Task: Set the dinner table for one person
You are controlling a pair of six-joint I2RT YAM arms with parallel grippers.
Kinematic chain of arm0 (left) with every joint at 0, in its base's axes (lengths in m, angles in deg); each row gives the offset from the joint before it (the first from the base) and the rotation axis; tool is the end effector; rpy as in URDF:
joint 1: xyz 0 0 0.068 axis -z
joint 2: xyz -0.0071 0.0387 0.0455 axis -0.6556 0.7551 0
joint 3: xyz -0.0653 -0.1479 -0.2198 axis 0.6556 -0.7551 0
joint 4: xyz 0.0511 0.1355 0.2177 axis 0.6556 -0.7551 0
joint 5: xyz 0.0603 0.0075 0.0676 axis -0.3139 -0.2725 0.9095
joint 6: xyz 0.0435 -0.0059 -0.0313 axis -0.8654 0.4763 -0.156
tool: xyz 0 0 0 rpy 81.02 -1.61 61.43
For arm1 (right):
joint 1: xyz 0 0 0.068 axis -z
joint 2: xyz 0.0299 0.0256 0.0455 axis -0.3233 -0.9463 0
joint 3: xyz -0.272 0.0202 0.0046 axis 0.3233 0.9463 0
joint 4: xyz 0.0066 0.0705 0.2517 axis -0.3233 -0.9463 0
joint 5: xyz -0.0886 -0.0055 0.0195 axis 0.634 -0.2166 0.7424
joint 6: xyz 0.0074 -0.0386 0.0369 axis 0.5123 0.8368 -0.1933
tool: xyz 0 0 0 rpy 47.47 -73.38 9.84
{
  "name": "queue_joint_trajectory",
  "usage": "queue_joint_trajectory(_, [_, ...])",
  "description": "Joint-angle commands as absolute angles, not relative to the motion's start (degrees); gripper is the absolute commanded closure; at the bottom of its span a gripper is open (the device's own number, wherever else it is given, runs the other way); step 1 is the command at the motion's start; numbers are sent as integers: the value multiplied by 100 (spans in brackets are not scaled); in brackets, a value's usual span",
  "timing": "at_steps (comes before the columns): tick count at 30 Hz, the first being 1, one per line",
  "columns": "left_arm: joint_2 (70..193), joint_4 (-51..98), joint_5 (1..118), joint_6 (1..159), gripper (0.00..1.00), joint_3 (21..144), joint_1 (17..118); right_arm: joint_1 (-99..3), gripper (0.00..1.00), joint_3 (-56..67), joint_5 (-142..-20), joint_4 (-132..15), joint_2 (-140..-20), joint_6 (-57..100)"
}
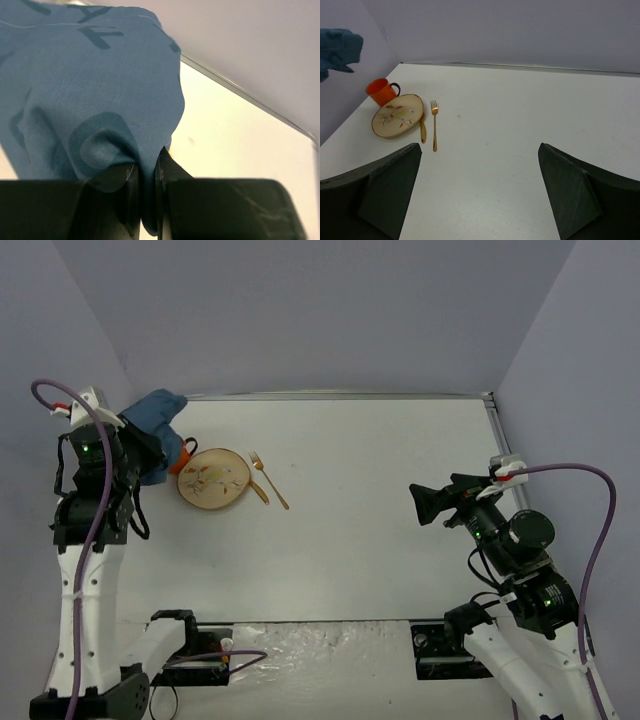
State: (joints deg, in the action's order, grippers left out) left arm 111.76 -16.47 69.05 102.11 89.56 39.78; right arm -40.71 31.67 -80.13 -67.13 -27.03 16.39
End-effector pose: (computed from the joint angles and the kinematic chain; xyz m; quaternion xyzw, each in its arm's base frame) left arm 0.1765 0.0043 0.4575 -0.2402 0.7511 -0.1636 0.5927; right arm 0.0916 0.0414 0.4054 -0.1003 0.6212 0.2624 0.7316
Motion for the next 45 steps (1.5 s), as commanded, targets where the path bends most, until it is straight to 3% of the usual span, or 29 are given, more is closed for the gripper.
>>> queue_joint_trajectory(1, [11049,-2025,5966,10467,100,9079,5392,-4110,0,2775,-7887,-6259,-3027,1474])
queue_joint_trajectory(2, [11049,-2025,5962,10471,100,9096,5414,-4110,0,2773,-7885,-6259,-3054,1471])
queue_joint_trajectory(5, [11145,-2042,6284,10523,100,9210,6896,-4110,0,2695,-7789,-6286,-3126,1445])
queue_joint_trajectory(9, [11394,-1706,5941,10580,100,9223,8094,-4110,0,2723,-7634,-6349,-3135,1398])
queue_joint_trajectory(14, [12295,-1535,5777,10223,100,9315,9381,-4110,0,2801,-7499,-6419,-3189,1420])
queue_joint_trajectory(20, [13071,-1282,5569,9980,100,9420,9835,-4110,0,2871,-7352,-6514,-3291,1494])
queue_joint_trajectory(25, [13265,-1018,6397,9486,100,9577,9811,-4110,0,2972,-7085,-6523,-3332,1575])
queue_joint_trajectory(30, [13485,-446,6234,8826,100,10001,9826,-4110,0,2976,-7080,-6531,-3331,1586])
queue_joint_trajectory(36, [13134,312,6118,8791,100,9023,9818,-4110,0,2993,-7024,-6628,-3241,1577])
queue_joint_trajectory(39, [12878,262,6663,9021,68,8144,9793,-4110,0,3103,-7151,-6654,-3334,1526])
queue_joint_trajectory(45, [12446,-20,7093,9685,18,6882,9771,-4110,0,3245,-7463,-6643,-3897,1263])
